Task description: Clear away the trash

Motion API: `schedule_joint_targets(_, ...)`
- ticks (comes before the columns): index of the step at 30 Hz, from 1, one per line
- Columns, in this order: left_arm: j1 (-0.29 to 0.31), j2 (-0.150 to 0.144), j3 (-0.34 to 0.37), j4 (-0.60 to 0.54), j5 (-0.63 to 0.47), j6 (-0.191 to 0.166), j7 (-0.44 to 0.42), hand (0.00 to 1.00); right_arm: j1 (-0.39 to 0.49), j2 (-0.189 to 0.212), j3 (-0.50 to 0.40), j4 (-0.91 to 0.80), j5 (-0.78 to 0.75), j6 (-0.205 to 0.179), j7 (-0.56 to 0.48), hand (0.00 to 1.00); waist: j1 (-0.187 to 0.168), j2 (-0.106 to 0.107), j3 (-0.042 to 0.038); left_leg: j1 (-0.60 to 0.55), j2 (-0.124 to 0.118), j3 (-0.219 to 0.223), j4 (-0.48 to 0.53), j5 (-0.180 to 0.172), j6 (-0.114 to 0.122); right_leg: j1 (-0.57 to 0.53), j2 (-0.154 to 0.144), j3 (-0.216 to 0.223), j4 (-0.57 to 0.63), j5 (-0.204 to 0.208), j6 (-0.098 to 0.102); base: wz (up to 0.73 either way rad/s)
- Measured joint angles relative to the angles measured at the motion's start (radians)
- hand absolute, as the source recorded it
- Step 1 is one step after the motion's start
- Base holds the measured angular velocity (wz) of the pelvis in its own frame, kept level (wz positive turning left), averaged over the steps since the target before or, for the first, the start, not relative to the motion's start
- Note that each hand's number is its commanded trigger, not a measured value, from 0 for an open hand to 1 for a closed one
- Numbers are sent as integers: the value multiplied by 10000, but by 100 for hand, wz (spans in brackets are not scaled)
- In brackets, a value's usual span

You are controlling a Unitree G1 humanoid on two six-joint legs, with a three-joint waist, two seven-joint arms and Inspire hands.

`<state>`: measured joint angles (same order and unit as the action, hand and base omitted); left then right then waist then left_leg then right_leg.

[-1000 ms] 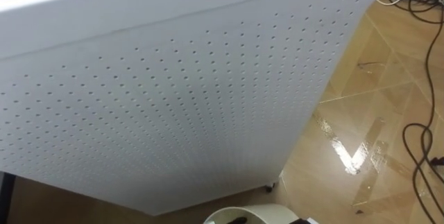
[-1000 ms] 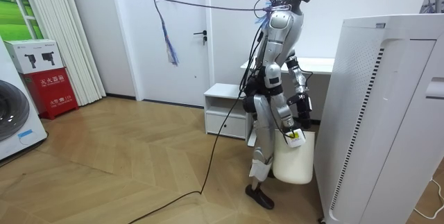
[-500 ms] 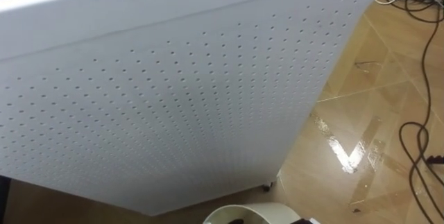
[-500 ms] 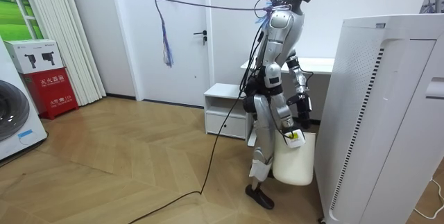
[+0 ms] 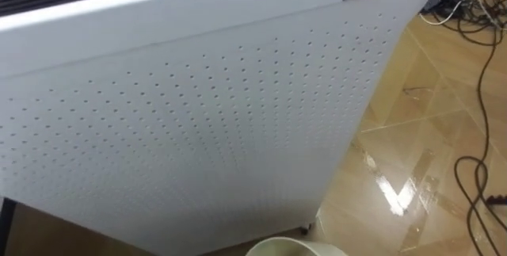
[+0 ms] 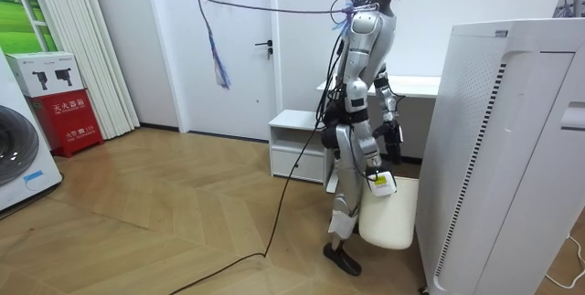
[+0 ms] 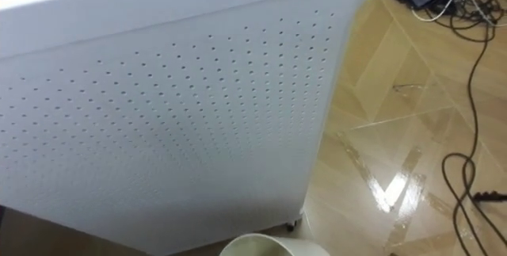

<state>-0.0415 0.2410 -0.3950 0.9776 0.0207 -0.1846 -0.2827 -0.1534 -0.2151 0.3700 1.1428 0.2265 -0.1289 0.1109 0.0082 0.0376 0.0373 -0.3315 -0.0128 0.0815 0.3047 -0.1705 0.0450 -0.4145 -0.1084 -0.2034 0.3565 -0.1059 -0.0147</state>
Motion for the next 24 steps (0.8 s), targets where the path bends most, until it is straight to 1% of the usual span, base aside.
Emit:
schedule_joint_targets(1, 87, -33, 80, 143, -174, -18, 81, 0, 65, -3, -18, 99, 89, -59, 18, 100, 5, -2, -4, 146, 5, -6, -95, 15, -10, 142, 57, -9, -102, 5, 5, 0)
schedule_joint_targets(2, 302, -113, 426, 376, -354, -112, 201, 0, 235, 3, -142, 234, 169, -126, 41, 100, 10, -33, -39, 428, 11, -11, -319, 49, -34, 382, 96, -1, -248, 7, 10, 0)
schedule_joint_targets(3, 532, -194, 808, 632, -579, -213, 310, 0, 459, 7, -454, 351, 415, -203, 150, 100, 7, -40, -48, 712, 29, -13, -458, 66, -52, 672, 177, -18, -387, 21, 27, -3)
schedule_joint_targets(4, 658, -208, 951, 705, -713, -219, 386, 0, 603, 5, -606, 375, 538, -247, 191, 100, 1, -54, -69, 844, 33, -12, -538, 65, -54, 826, 210, -31, -497, 24, 32, 0)
schedule_joint_targets(5, 934, -224, 1338, 804, -933, -233, 496, 0, 904, 17, -955, 365, 845, -256, 332, 100, -37, -87, -161, 1081, 27, -26, -721, 69, -68, 1077, 263, -86, -693, 26, 36, 0)
schedule_joint_targets(6, 1154, -262, 1647, 927, -1191, -232, 646, 0, 1203, 34, -1250, 406, 1223, -260, 420, 100, -53, -136, -226, 1317, 43, -40, -876, 74, -76, 1321, 307, -114, -856, 20, 44, 5)
schedule_joint_targets(7, 1221, -288, 1771, 1025, -1348, -233, 718, 0, 1324, 34, -1365, 443, 1434, -262, 452, 100, -49, -155, -238, 1445, 53, -42, -936, 72, -79, 1461, 327, -131, -929, 15, 53, 5)
schedule_joint_targets(9, 1542, -392, 2220, 1391, -1934, -226, 976, 0, 1753, 69, -1861, 631, 2062, -250, 471, 100, -41, -238, -281, 2023, 68, -50, -1212, 72, -81, 2055, 387, -151, -1225, -13, 104, 0)
schedule_joint_targets(10, 1597, -417, 2348, 1503, -2092, -224, 1005, 0, 1834, 96, -2017, 698, 2108, -245, 466, 100, -41, -275, -301, 2154, 68, -48, -1278, 72, -81, 2176, 392, -153, -1264, -28, 124, 0)
schedule_joint_targets(11, 1678, -465, 2589, 1755, -2459, -227, 1075, 0, 1944, 169, -2371, 911, 2260, -236, 444, 100, -36, -349, -325, 2448, 80, -42, -1420, 68, -88, 2446, 422, -151, -1382, -46, 146, 0)
schedule_joint_targets(12, 1723, -511, 2801, 1965, -2815, -214, 1190, 0, 2048, 252, -2674, 1101, 2433, -225, 430, 100, -36, -436, -327, 2720, 134, -33, -1456, 49, -111, 2738, 441, -160, -1484, -62, 169, 0)
schedule_joint_targets(13, 1773, -515, 2845, 2054, -3032, -212, 1251, 0, 2138, 285, -2790, 1131, 2482, -223, 417, 100, -35, -472, -336, 2844, 154, -28, -1492, 37, -123, 2890, 458, -166, -1569, -64, 173, 0)
schedule_joint_targets(14, 1923, -538, 3022, 2199, -3421, -206, 1313, 0, 2283, 347, -2965, 1207, 2614, -220, 385, 100, -35, -519, -338, 3107, 168, -29, -1575, -21, -137, 3182, 515, -169, -1710, -65, 179, 0)
schedule_joint_targets(15, 2027, -574, 3260, 2303, -3672, -165, 1390, 0, 2452, 435, -3157, 1237, 2778, -219, 309, 100, -10, -573, -360, 3291, 193, -24, -1607, -112, -149, 3341, 569, -143, -1740, -80, 196, -6)
schedule_joint_targets(16, 2076, -598, 3422, 2360, -3754, -142, 1423, 0, 2519, 482, -3200, 1246, 2800, -219, 283, 100, 13, -600, -361, 3367, 221, -12, -1612, -138, -154, 3416, 592, -124, -1762, -82, 197, -10)
schedule_joint_targets(17, 2141, -680, 3818, 2545, -3840, -105, 1477, 0, 2616, 576, -3281, 1308, 2816, -217, 233, 100, 61, -645, -370, 3496, 247, 6, -1618, -183, -170, 3517, 638, -83, -1838, -78, 194, -11)
schedule_joint_targets(18, 2170, -762, 4127, 2724, -3941, -43, 1550, 0, 2733, 652, -3360, 1343, 2877, -217, 216, 100, 110, -663, -362, 3637, 287, 7, -1622, -229, -182, 3647, 670, -50, -1873, -78, 193, -12)
schedule_joint_targets(19, 2203, -792, 4179, 2777, -4097, -19, 1604, 0, 2751, 669, -3359, 1389, 2933, -211, 216, 100, 139, -666, -370, 3696, 303, 25, -1623, -250, -189, 3687, 691, -11, -1874, -79, 193, -14)
schedule_joint_targets(20, 2257, -863, 4313, 2795, -4303, 56, 1723, 0, 2741, 682, -3387, 1435, 2957, -124, 209, 100, 173, -688, -360, 3766, 318, 67, -1623, -292, -207, 3786, 734, 75, -1896, -82, 190, -13)
schedule_joint_targets(22, 2294, -939, 4355, 2801, -4530, 160, 1921, 0, 2735, 682, -3450, 1406, 2922, 3, 204, 100, 221, -726, -386, 3795, 313, 114, -1608, -333, -224, 3830, 769, 127, -1898, -100, 179, -8)
schedule_joint_targets(23, 2294, -984, 4485, 2799, -4607, 273, 1962, 0, 2722, 682, -3536, 1390, 2791, 84, 203, 100, 234, -728, -396, 3835, 315, 126, -1609, -339, -232, 3889, 785, 132, -1909, -103, 173, -4)
schedule_joint_targets(24, 2299, -1028, 4575, 2809, -4681, 378, 2050, 0, 2702, 671, -3551, 1390, 2710, 188, 188, 100, 248, -746, -384, 3947, 330, 172, -1620, -346, -244, 3957, 803, 135, -1919, -109, 164, 0)
